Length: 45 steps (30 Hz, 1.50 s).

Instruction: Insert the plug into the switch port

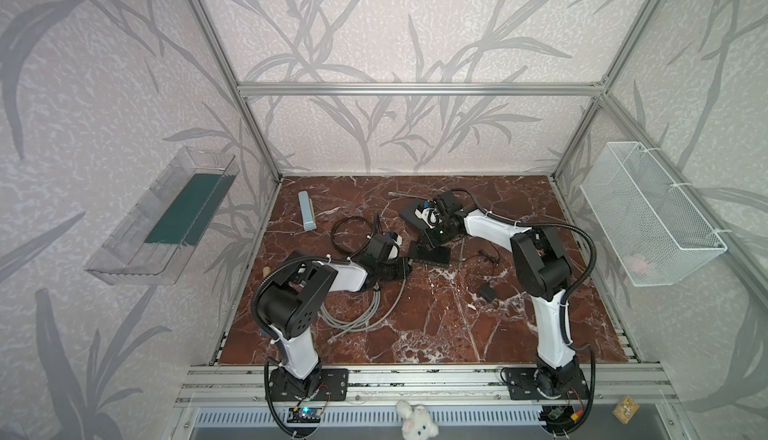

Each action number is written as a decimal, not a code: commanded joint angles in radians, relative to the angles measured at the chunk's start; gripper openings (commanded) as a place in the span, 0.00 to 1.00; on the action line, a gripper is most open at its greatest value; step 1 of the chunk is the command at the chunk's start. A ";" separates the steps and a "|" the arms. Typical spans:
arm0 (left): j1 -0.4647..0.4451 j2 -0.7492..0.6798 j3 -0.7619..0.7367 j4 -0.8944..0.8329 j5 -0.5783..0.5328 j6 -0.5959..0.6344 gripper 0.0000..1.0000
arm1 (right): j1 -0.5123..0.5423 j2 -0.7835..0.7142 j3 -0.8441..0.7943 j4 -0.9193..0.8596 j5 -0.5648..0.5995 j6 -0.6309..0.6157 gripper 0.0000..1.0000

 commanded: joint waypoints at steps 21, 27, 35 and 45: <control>0.015 0.042 -0.039 -0.015 -0.085 -0.025 0.00 | 0.005 0.082 0.071 -0.181 0.001 -0.093 0.54; 0.021 -0.006 -0.073 -0.041 -0.073 -0.017 0.00 | 0.002 0.098 0.096 -0.198 0.003 -0.099 0.54; 0.027 0.089 -0.028 0.030 0.051 -0.017 0.00 | 0.003 0.116 0.115 -0.221 -0.003 -0.121 0.54; 0.028 0.104 -0.004 -0.091 -0.002 -0.022 0.00 | 0.003 0.126 0.139 -0.258 -0.002 -0.130 0.54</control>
